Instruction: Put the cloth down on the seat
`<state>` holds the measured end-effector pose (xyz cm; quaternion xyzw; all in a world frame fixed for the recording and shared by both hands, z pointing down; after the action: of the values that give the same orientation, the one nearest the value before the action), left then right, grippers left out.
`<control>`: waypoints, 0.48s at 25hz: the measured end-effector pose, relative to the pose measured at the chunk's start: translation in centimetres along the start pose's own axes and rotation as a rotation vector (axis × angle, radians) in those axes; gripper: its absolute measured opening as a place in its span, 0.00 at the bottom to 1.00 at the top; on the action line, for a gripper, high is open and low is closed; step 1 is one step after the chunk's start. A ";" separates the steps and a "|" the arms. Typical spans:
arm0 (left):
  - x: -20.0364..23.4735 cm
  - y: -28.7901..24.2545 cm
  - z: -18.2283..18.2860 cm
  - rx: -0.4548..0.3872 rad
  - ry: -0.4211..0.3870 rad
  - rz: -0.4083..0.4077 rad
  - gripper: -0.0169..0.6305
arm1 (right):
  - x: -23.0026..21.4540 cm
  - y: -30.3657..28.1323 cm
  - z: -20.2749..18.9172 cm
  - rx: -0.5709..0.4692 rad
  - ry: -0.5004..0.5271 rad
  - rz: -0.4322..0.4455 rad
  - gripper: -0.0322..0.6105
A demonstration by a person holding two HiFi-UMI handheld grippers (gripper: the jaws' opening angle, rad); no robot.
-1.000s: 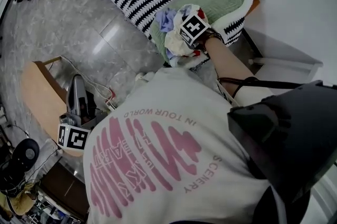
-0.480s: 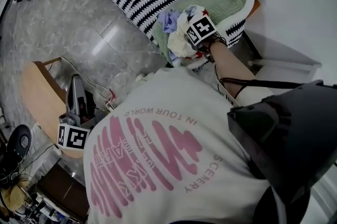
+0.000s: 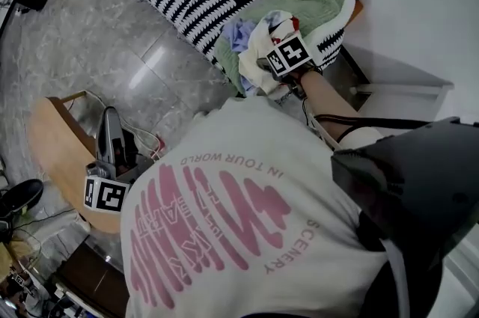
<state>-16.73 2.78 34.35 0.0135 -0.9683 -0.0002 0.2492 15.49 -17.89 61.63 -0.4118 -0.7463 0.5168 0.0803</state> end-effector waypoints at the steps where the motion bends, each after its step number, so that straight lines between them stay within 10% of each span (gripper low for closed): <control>1: 0.1 0.0 0.0 -0.001 0.002 -0.001 0.04 | 0.1 0.3 0.1 0.005 -0.005 0.005 0.48; 12: 0.3 0.5 -2.1 0.012 0.064 -0.012 0.04 | -0.5 3.6 -1.0 -0.014 -0.150 0.037 0.50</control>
<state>-16.05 3.31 36.33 0.0208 -0.9597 0.0044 0.2801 18.28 -17.02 59.19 -0.3859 -0.7462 0.5424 0.0116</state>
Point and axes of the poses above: the fingertips, and each gripper's own axes: y backward along the fingers, x to its left, z out of its top, the point moved 4 cm from there along y, backward along the fingers, and after that the axes turned 6 degrees about -x, right-handed, at the moved point
